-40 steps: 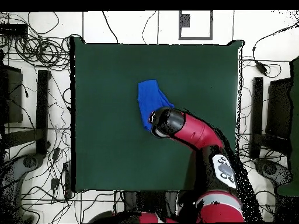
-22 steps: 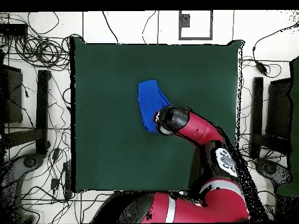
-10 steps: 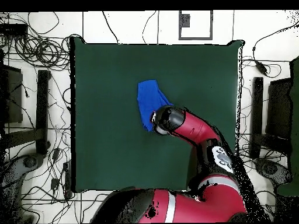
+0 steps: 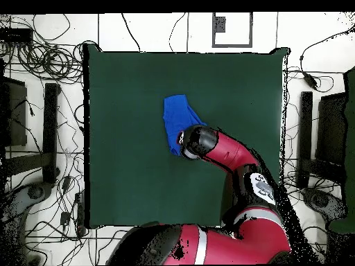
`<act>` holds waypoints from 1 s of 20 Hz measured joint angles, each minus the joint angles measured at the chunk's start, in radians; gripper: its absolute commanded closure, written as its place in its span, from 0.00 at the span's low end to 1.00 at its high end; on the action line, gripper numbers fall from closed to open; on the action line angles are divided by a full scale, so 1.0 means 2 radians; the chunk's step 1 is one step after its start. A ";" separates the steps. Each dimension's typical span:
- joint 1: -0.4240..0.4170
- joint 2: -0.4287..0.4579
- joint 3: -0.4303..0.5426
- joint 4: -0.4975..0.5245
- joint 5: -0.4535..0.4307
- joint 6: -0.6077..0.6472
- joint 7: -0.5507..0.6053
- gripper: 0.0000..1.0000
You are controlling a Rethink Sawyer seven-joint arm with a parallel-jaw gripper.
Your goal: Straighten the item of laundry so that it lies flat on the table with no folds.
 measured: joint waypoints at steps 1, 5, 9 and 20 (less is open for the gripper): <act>0.000 0.000 0.000 0.000 0.000 0.000 0.000 1.00; 0.000 0.000 0.000 0.000 0.000 0.000 0.000 1.00; 0.001 -0.001 0.000 0.000 0.000 0.000 0.000 1.00; 0.027 -0.048 0.000 0.010 0.005 0.000 0.000 1.00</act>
